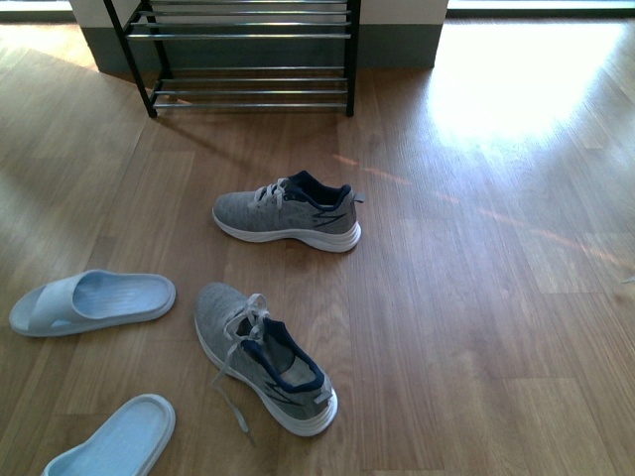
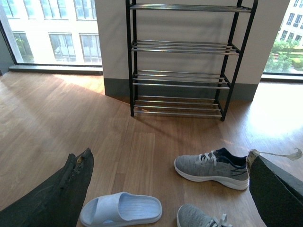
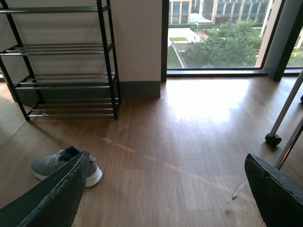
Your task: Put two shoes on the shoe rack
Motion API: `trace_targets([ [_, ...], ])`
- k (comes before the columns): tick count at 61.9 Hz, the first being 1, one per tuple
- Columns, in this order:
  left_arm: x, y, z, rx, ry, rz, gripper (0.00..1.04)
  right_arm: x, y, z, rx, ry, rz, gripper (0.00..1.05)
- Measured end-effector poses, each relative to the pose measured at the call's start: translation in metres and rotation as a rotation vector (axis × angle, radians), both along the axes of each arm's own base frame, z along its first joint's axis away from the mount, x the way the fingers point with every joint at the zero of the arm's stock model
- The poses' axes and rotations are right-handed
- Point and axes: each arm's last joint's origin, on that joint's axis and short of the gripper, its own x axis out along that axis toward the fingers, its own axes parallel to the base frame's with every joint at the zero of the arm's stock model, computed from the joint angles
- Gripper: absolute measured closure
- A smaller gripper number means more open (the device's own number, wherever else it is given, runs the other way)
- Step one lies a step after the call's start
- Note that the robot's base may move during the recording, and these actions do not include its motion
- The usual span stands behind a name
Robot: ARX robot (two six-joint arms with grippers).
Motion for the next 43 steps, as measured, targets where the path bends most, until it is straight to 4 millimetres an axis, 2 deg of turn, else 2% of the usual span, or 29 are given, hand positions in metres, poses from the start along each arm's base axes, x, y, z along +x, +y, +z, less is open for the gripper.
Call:
trace_targets([
  [14, 0.0, 0.0, 0.0, 0.0, 0.001, 0.002, 0.09, 0.0, 0.0, 0.0, 0.0, 0.0, 0.001, 0.09],
  [19, 0.004, -0.006, -0.005, -0.154, 0.298, 0.358, 0.09, 0.0, 0.0, 0.0, 0.0, 0.0, 0.0, 0.09],
  [22, 0.012, -0.013, -0.009, -0.225, 0.365, 0.422, 0.09, 0.0, 0.0, 0.0, 0.0, 0.0, 0.001, 0.09],
  [27, 0.036, -0.028, -0.014, -0.411, 0.459, 0.374, 0.09, 0.0, 0.0, 0.0, 0.0, 0.0, 0.002, 0.09],
  [34, 0.078, -0.051, -0.026, -0.52, 0.596, 0.244, 0.09, 0.0, 0.0, 0.0, 0.0, 0.0, 0.002, 0.09],
  [38, 0.101, -0.063, -0.046, -0.524, 0.706, 0.211, 0.09, 0.0, 0.0, 0.0, 0.0, 0.0, 0.002, 0.09],
  [43, 0.116, -0.072, -0.074, -0.499, 0.853, 0.188, 0.09, 0.0, 0.0, 0.0, 0.0, 0.0, 0.001, 0.09],
])
